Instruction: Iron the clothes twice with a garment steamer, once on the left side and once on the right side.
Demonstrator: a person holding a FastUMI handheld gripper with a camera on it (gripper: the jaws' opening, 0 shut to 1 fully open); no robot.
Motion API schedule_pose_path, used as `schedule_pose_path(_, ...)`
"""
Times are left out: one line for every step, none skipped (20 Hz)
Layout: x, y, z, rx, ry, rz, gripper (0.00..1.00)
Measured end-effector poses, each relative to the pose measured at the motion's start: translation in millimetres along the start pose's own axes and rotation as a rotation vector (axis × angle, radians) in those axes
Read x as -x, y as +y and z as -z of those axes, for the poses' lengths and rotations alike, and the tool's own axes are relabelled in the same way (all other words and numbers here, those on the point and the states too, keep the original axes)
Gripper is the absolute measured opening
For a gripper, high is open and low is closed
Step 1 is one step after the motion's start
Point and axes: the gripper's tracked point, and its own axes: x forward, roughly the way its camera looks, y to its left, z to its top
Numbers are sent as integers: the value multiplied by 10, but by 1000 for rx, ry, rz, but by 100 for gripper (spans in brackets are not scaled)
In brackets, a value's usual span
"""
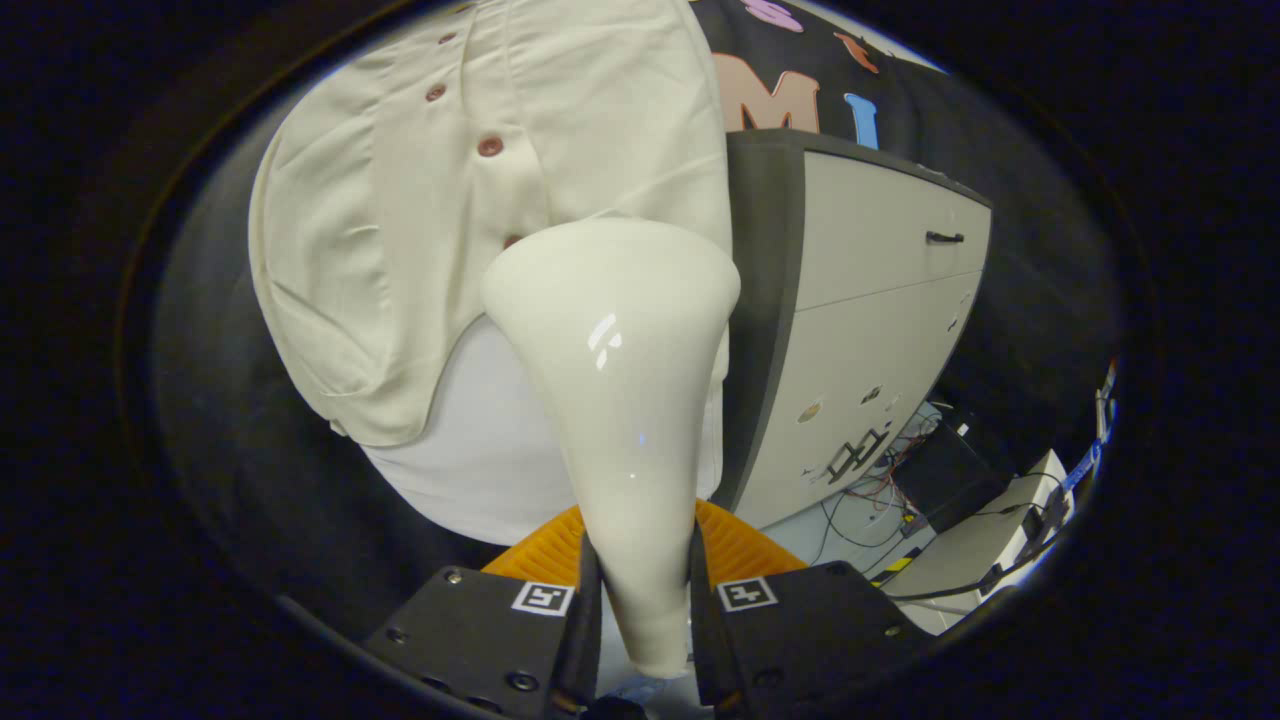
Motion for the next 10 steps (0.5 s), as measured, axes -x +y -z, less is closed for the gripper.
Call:
schedule_pose_path(96,40,-29,2,-15,-2,38)
schedule_pose_path(187,76,-62,7,-27,-5,38)
schedule_pose_path(260,102,-105,10,-40,-9,38)
schedule_pose_path(349,141,-145,17,-46,-16,38)
schedule_pose_path(440,188,-207,26,-61,-28,38)
schedule_pose_path(533,243,-266,42,-71,-41,38)
schedule_pose_path(631,291,-342,55,-91,-57,38)
schedule_pose_path(731,339,-417,69,-103,-72,38)
schedule_pose_path(853,381,-506,78,-125,-86,38)
schedule_pose_path(986,426,-623,92,-153,-102,38)
